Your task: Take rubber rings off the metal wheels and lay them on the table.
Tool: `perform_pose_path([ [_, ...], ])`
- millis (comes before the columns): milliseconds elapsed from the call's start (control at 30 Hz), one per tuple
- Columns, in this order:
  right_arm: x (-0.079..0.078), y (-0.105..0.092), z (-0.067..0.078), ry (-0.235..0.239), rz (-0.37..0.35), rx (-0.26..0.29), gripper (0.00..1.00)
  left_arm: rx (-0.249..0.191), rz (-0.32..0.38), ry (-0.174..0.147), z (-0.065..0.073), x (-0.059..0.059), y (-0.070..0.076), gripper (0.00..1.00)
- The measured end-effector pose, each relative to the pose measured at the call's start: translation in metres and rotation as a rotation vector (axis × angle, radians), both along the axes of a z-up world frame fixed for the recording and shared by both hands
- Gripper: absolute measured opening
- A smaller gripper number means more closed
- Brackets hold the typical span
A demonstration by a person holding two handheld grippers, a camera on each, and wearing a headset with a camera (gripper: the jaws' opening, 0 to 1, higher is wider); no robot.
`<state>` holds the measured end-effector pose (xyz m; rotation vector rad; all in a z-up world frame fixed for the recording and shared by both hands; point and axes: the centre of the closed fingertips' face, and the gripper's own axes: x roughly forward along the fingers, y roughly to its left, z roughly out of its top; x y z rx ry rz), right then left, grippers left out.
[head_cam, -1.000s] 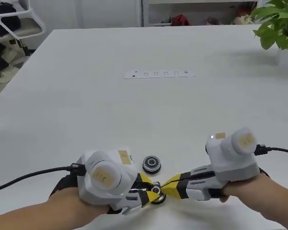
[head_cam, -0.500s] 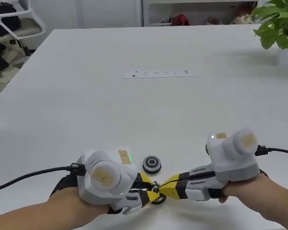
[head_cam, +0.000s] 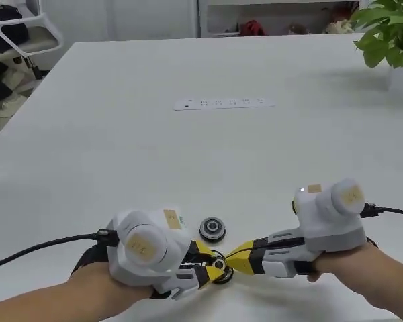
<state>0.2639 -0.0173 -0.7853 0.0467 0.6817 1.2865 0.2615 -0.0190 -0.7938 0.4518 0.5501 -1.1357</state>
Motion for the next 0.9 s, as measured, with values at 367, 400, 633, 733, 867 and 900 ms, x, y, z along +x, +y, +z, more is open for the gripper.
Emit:
perform_pose_path([
  [367, 0.001, -0.001, 0.002, 0.009, -0.015, 0.013, 0.0, -0.011, -0.017, 0.019, 0.003, -0.003, -0.001, 0.16],
  [400, 0.001, -0.001, 0.002, 0.01, -0.015, 0.015, 0.0, -0.01, -0.02, 0.017, 0.003, -0.004, -0.001, 0.16],
  [633, 0.003, -0.001, 0.006, 0.012, -0.022, 0.026, 0.0, 0.002, -0.046, 0.012, 0.006, -0.008, 0.0, 0.21],
  [733, 0.003, -0.001, 0.007, 0.012, -0.023, 0.029, 0.0, 0.003, -0.049, 0.012, 0.008, -0.009, 0.002, 0.23],
  [867, 0.004, -0.002, 0.009, 0.013, -0.029, 0.036, 0.0, -0.021, -0.045, 0.019, 0.019, -0.01, 0.003, 0.25],
  [900, 0.005, -0.002, 0.009, 0.013, -0.03, 0.036, 0.0, -0.024, -0.044, 0.019, 0.02, -0.01, 0.004, 0.25],
])
